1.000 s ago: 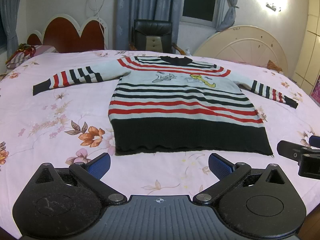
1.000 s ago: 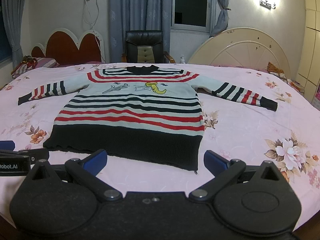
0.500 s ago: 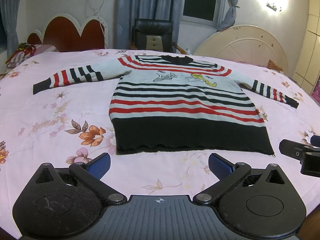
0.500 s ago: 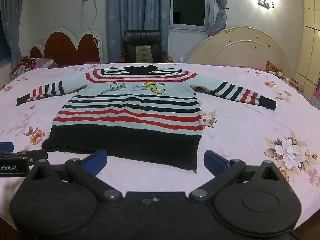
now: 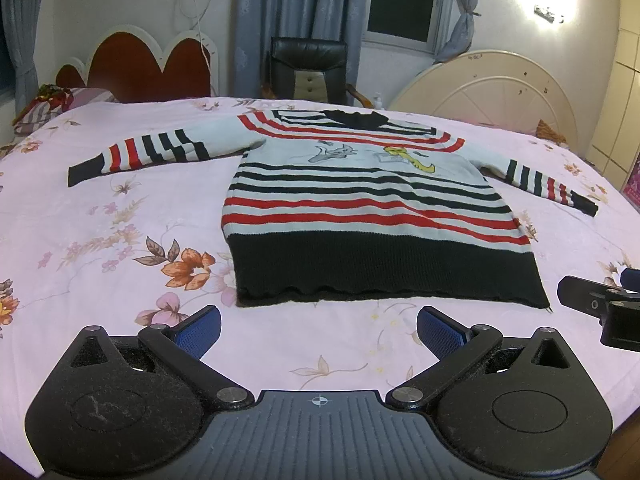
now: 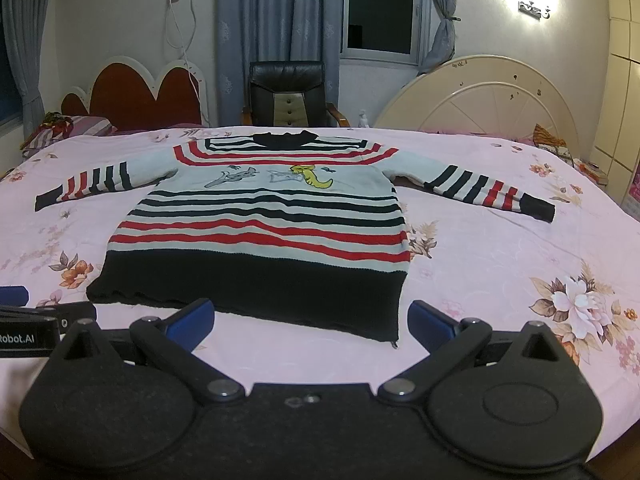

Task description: Fold small clothes

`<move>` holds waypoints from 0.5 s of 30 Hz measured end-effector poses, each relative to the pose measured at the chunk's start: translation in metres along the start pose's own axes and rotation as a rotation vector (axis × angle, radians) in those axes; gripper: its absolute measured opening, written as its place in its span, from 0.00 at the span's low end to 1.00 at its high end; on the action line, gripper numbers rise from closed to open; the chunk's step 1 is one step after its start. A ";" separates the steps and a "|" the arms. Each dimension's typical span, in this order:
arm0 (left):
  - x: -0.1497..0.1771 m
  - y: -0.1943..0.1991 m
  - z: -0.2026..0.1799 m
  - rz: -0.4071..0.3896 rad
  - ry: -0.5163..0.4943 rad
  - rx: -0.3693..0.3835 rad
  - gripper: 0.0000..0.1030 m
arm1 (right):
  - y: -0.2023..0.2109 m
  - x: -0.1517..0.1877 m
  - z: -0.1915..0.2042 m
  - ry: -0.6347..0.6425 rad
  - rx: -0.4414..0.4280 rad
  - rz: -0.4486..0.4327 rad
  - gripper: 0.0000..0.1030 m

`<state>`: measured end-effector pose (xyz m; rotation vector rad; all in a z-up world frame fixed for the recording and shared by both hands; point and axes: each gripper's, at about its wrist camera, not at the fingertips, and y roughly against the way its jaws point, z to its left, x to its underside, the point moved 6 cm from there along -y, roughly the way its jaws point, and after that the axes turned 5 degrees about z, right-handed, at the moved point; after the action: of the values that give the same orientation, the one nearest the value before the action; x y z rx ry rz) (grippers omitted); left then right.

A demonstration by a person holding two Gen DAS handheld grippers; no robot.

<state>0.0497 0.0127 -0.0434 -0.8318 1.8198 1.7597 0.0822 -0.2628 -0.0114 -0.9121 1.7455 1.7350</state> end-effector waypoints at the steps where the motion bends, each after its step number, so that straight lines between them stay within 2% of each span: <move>1: 0.000 0.000 0.001 0.000 0.001 0.000 1.00 | 0.000 0.000 0.000 0.000 0.000 0.000 0.99; 15: 0.000 -0.001 -0.001 0.001 0.003 0.001 1.00 | 0.000 0.000 0.001 0.002 -0.001 0.004 0.99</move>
<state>0.0510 0.0120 -0.0441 -0.8340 1.8226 1.7592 0.0822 -0.2618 -0.0115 -0.9121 1.7492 1.7374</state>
